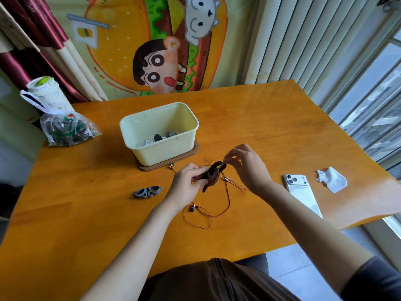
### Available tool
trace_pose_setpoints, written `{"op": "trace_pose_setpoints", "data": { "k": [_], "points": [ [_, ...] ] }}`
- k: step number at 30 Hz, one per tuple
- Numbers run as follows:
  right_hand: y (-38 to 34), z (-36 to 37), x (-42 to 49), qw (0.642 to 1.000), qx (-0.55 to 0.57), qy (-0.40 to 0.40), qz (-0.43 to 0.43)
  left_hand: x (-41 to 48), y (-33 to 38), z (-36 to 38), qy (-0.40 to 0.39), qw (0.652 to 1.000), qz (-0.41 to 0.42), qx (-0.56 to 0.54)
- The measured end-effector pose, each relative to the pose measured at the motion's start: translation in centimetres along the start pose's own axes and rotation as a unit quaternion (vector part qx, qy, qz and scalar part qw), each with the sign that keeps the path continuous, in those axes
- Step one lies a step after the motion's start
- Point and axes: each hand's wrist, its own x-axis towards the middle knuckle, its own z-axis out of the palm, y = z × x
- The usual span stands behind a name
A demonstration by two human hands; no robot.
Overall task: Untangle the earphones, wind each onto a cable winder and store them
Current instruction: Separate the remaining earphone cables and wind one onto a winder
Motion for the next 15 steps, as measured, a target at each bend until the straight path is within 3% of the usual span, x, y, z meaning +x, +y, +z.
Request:
{"op": "trace_pose_setpoints", "data": {
  "k": [9, 13, 15],
  "points": [
    [0.3, -0.2, 0.7, 0.999, 0.051, -0.005, 0.011, -0.9, 1.8, -1.4, -0.026, 0.986, -0.054, -0.158],
    [-0.6, 0.9, 0.1, 0.995, 0.096, -0.027, 0.009, -0.8, 4.1, -1.1, -0.077, 0.946, -0.058, -0.311],
    [-1.4, 1.6, -0.4, 0.992, 0.120, -0.023, 0.010, -0.4, 4.6, -1.0, -0.058, 0.915, -0.070, -0.392]
  ]
}}
